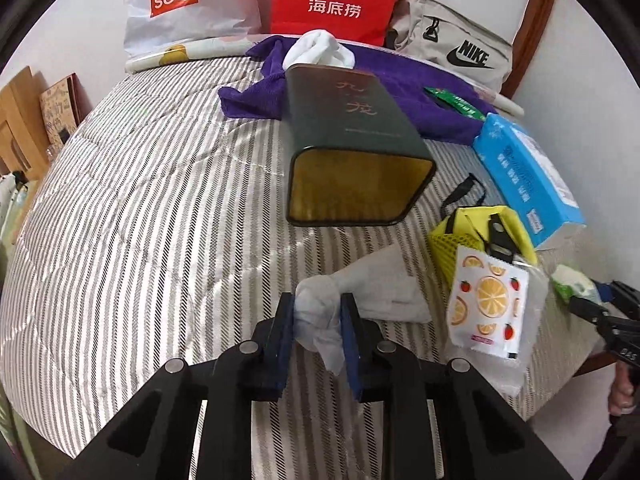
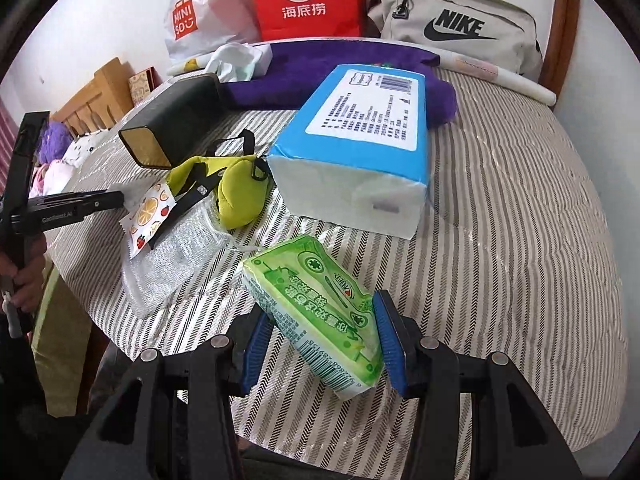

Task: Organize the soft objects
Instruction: 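Lift the tissue and green pack and carry both toward the purple towel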

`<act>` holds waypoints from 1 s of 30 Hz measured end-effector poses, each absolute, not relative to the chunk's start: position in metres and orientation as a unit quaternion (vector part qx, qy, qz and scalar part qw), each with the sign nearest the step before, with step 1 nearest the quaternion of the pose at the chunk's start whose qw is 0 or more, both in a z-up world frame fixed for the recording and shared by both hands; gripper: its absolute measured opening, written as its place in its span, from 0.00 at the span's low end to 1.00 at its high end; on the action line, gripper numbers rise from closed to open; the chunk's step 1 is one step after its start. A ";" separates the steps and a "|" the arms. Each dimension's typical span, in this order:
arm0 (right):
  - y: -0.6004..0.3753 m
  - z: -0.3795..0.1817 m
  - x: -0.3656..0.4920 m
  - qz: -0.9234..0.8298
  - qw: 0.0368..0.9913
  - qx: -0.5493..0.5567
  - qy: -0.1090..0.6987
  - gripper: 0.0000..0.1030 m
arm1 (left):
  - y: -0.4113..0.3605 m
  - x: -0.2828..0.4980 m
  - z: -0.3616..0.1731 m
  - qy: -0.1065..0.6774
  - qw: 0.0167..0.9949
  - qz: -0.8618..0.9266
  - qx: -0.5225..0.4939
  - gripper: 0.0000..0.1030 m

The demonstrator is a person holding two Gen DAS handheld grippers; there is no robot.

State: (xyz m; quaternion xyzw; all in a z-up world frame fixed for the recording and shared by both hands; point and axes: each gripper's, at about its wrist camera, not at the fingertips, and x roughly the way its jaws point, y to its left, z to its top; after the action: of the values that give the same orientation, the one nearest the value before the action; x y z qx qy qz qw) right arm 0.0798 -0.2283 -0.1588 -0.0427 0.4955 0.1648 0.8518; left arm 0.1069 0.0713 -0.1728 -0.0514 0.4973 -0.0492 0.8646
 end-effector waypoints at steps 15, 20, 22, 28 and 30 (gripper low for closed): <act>-0.233 -0.147 0.073 0.157 0.857 -0.018 0.490 0.47 | 0.072 0.091 -0.140 0.475 0.874 -0.059 -0.087 0.21; -0.234 -0.134 0.074 0.152 0.863 -0.019 0.481 0.47 | 0.070 0.091 -0.127 0.470 0.877 -0.058 -0.085 0.21; -0.233 -0.126 0.074 0.153 0.866 -0.016 0.475 0.47 | 0.069 0.092 -0.123 0.468 0.877 -0.059 -0.087 0.21; -0.232 -0.104 0.080 0.156 0.876 -0.011 0.456 0.47 | 0.070 0.098 -0.106 0.459 0.882 -0.063 -0.090 0.21; -0.231 -0.098 0.082 0.160 0.878 -0.009 0.450 0.48 | 0.071 0.099 -0.100 0.455 0.883 -0.066 -0.092 0.21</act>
State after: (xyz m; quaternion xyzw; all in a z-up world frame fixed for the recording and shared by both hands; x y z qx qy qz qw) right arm 0.0825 -0.2314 -0.0977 -0.0089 0.4502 0.1603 0.8784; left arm 0.0992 0.0709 -0.0995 -0.0923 0.4547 -0.0657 0.8834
